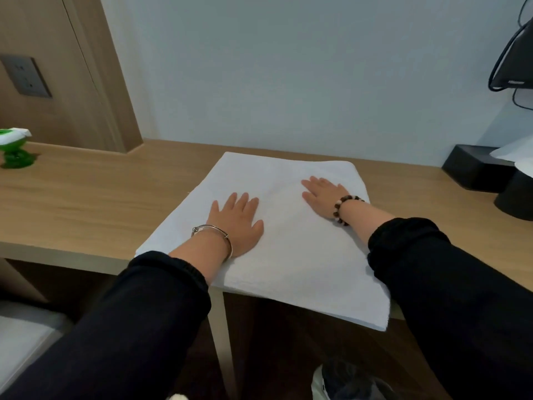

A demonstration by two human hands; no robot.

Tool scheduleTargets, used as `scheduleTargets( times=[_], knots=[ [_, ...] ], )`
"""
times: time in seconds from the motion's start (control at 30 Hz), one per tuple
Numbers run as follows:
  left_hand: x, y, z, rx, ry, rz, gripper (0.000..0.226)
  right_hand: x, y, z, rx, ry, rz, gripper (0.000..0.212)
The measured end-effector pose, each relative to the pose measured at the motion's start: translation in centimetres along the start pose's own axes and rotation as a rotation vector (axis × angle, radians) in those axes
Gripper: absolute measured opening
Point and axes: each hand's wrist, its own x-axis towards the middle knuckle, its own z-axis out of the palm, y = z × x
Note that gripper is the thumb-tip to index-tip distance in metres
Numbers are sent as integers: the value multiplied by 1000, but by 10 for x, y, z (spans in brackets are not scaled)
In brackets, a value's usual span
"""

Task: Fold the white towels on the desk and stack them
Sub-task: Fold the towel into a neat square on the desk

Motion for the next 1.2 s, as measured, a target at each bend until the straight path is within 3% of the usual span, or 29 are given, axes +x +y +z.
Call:
scheduleTargets(
  times=[0.37, 0.5, 0.57, 0.67, 0.77, 0.83, 1.03, 1.2],
  knots=[
    [5, -2, 3, 57, -78, -29, 61, 32, 69, -9, 11, 35, 331, 59],
    [4, 2, -1, 55, -94, -49, 60, 26, 46, -22, -224, -25, 495, 63],
    [4, 2, -2, 55, -98, -60, 62, 24, 19, -27, -265, -18, 363, 62],
    [5, 5, 0, 32, -94, -133, 65, 17, -33, -23, -109, -20, 110, 56],
    [6, 13, 1, -1, -101, -265, 67, -5, -53, -4, -62, -143, -7, 57],
    [4, 19, 1, -14, -96, -328, 67, -21, -38, 8, -61, -135, 21, 59],
    [3, 25, -2, -19, -97, -351, 65, -42, 8, -8, -67, -89, 397, 62],
    [1, 24, -6, -40, -103, -338, 62, -55, -67, 20, 2, -2, 46, 57]
  ],
)
